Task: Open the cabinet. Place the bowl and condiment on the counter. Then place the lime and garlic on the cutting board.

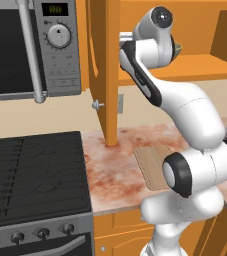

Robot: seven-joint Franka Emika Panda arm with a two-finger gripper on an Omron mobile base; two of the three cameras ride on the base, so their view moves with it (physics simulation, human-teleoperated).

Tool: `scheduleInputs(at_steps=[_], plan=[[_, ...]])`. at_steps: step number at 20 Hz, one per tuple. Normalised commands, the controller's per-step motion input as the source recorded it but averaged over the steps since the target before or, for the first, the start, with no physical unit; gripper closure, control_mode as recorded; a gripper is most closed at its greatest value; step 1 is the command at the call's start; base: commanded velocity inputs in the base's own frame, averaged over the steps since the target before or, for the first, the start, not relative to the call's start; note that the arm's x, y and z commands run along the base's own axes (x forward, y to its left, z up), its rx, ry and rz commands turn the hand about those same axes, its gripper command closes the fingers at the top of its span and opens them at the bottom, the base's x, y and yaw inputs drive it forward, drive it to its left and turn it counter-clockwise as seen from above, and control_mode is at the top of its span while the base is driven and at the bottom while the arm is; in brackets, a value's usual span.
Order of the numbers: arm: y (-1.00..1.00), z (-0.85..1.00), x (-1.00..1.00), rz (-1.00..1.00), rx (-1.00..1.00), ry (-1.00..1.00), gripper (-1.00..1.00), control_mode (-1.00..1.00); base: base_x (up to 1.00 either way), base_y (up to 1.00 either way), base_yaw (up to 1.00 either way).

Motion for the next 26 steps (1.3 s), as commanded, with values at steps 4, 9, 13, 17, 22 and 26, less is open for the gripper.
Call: scheduleInputs(at_steps=[4, 9, 13, 17, 22, 26], plan=[[0.00, -0.04, 0.20, 0.00, 0.00, -0.01, -1.00, -1.00, 0.00, 0.00, 0.00], [0.00, -0.02, 0.20, 0.00, 0.00, -0.01, -1.00, -1.00, 0.00, 0.00, 0.00], [0.00, 0.00, 0.17, 0.00, 0.00, -0.01, -1.00, -1.00, 0.00, 0.00, 0.00], [0.00, 0.00, 0.16, 0.00, 0.00, -0.01, -1.00, -1.00, 0.00, 0.00, 0.00], [0.00, 0.00, 0.15, 0.00, 0.00, -0.01, -1.00, -1.00, 0.00, 0.00, 0.00], [0.00, 0.00, 0.14, 0.00, 0.00, 0.00, -1.00, -1.00, 0.00, 0.00, 0.00]])
